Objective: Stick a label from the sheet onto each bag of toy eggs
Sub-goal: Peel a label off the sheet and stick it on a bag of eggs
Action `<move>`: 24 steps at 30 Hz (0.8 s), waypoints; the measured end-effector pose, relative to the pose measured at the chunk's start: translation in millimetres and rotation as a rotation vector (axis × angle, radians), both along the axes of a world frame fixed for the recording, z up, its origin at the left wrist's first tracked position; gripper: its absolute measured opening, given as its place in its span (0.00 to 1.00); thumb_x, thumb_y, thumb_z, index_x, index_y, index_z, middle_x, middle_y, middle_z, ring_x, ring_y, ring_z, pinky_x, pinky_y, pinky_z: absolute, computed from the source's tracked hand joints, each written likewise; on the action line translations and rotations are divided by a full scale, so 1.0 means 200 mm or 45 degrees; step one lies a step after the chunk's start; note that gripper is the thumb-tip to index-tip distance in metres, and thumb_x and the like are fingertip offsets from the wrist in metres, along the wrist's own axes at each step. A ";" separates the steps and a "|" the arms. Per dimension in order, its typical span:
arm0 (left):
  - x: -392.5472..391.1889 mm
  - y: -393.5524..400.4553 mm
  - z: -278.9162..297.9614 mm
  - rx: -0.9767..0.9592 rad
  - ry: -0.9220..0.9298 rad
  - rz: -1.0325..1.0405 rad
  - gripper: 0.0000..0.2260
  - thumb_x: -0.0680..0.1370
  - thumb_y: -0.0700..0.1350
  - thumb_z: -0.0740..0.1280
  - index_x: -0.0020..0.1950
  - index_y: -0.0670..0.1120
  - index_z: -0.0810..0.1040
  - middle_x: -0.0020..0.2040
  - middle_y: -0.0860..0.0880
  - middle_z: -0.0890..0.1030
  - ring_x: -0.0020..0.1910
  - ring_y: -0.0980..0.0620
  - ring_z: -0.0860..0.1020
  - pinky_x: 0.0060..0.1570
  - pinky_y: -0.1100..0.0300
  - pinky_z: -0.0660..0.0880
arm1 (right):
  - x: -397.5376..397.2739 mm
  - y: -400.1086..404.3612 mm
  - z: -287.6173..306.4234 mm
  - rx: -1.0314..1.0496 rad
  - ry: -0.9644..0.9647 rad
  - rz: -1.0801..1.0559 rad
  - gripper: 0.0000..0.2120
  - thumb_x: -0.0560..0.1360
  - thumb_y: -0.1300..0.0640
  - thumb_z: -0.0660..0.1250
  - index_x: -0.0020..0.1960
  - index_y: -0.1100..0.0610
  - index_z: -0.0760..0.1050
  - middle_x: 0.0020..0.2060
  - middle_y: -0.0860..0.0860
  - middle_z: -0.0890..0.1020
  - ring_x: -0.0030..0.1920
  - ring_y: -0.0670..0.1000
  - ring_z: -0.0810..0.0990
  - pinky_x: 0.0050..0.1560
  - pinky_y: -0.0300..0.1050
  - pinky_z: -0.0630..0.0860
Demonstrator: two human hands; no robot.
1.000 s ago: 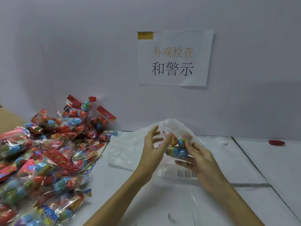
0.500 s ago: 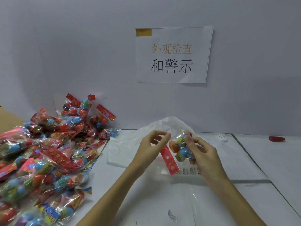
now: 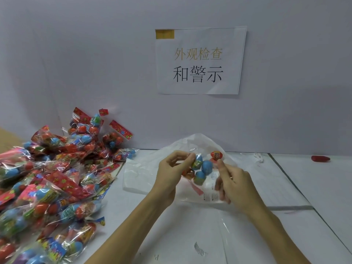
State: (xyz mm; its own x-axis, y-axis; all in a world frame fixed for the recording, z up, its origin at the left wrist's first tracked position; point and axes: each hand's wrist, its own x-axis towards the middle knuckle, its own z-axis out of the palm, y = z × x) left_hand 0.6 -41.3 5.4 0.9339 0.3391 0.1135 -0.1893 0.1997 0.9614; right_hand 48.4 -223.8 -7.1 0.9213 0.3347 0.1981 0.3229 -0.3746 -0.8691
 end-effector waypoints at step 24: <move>0.01 0.07 0.02 0.025 0.142 -0.040 0.09 0.75 0.53 0.76 0.53 0.51 0.88 0.49 0.49 0.88 0.46 0.53 0.87 0.39 0.63 0.81 | 0.00 0.02 0.04 0.796 0.636 0.166 0.14 0.82 0.48 0.66 0.59 0.52 0.87 0.56 0.57 0.87 0.56 0.61 0.87 0.51 0.50 0.85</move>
